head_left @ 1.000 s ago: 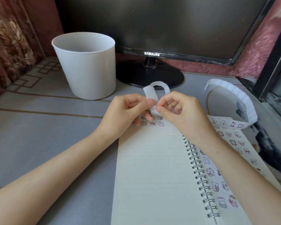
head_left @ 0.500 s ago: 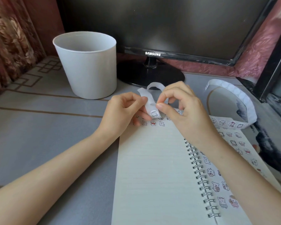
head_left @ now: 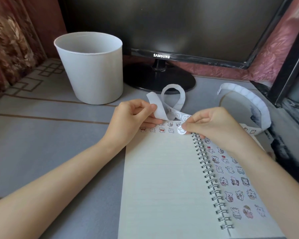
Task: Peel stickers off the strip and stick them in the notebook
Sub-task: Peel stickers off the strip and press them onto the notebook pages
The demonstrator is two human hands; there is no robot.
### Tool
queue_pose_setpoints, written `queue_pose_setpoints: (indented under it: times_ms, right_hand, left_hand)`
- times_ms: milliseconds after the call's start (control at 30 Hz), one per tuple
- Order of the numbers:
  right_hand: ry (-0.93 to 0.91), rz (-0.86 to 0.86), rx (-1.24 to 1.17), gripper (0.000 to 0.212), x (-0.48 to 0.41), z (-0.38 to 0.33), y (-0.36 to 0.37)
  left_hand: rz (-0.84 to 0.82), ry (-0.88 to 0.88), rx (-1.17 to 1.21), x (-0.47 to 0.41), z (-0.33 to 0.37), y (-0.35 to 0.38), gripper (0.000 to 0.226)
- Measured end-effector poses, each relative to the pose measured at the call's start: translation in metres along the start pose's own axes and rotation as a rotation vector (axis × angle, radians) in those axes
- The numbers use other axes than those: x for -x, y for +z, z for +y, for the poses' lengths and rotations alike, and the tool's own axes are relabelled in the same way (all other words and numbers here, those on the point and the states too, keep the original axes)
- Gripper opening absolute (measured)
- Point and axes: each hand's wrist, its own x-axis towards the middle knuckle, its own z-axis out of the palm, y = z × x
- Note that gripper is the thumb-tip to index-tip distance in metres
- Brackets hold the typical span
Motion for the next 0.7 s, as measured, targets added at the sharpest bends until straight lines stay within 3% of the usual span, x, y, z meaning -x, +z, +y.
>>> queue_pose_setpoints:
  times_ms: [700]
  right_hand:
    - [-0.047, 0.156, 0.164, 0.011, -0.003, 0.008, 0.012]
  left_hand:
    - [0.003, -0.019, -0.019, 0.000, 0.000, -0.001, 0.021]
